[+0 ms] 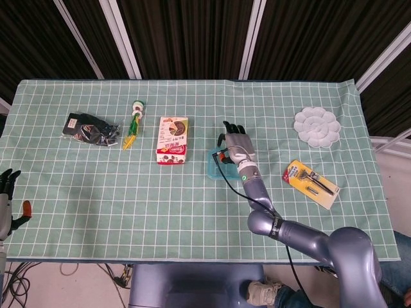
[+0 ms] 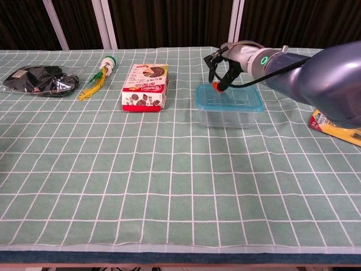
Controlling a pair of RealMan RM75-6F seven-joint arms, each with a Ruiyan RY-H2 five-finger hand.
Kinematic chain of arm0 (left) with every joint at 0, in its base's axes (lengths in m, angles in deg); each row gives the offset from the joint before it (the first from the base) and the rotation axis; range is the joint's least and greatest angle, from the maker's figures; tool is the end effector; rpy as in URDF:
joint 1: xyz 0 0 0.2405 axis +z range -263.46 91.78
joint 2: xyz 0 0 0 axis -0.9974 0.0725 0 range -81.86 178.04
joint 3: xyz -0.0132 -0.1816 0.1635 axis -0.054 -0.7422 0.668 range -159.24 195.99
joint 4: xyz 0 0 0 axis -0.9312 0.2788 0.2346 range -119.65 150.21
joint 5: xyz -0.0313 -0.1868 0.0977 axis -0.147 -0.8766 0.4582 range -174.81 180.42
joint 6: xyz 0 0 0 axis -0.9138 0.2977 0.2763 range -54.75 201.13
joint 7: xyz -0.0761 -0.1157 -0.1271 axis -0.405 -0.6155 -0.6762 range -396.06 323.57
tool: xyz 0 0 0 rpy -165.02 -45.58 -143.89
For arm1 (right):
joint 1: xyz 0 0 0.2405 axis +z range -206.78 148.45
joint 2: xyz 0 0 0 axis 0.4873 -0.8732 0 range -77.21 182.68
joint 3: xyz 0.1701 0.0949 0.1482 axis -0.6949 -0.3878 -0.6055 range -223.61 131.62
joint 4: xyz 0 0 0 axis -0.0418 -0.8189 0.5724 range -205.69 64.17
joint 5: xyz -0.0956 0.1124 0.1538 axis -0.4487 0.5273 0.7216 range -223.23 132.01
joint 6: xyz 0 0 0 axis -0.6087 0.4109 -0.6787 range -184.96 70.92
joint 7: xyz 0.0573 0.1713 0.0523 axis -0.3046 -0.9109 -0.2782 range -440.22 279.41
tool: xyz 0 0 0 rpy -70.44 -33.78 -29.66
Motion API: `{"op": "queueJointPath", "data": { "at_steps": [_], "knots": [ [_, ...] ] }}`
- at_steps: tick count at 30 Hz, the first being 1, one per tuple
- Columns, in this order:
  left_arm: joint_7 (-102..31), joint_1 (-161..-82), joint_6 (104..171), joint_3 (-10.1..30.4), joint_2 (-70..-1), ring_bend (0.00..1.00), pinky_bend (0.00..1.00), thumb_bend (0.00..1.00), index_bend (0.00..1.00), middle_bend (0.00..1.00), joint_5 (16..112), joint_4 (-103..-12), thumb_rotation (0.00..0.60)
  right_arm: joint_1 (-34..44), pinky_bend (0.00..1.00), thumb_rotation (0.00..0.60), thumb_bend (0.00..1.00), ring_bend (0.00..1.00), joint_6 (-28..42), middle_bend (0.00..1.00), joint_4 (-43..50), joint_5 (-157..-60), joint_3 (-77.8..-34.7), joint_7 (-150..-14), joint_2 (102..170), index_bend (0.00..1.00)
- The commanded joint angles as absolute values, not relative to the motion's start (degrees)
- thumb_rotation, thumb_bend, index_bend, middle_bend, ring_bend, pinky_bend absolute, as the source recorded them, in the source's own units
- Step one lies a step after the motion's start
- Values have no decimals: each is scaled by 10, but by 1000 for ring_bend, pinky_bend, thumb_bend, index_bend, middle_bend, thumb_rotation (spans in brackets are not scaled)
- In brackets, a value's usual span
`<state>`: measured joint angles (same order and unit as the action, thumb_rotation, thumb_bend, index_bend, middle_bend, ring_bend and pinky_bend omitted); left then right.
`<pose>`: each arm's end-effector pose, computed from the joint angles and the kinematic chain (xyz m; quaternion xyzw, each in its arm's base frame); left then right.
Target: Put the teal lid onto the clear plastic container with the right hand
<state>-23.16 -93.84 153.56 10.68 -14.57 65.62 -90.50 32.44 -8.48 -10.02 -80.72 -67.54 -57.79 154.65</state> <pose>-0.3074 0.2431 0.1520 -0.5064 -0.4765 -0.3199 0.6436 -0.0754 -0.4819 -0.0525 0.6432 -0.4733 0.3829 0.4644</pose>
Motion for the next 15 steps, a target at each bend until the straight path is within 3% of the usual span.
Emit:
{"op": "queueJointPath", "data": {
  "at_steps": [1,8,15],
  "knots": [
    [-230,-937,1542,108,-149,0,0,542,94,0,665,-903,600,280,0,600,387,0,-5,2,18,-841,-675,-563,1473,109],
    [-229,-929,1576,115,-161,0,0,542,92,0,709,-894,600,176,0,600,240,0,91,0,269,-893,-635,-538,1298,18],
    [-236,-921,1601,121,-170,0,0,542,90,0,750,-889,600,67,0,600,240,0,175,0,339,-1034,-566,-621,1226,13]
  ]
}}
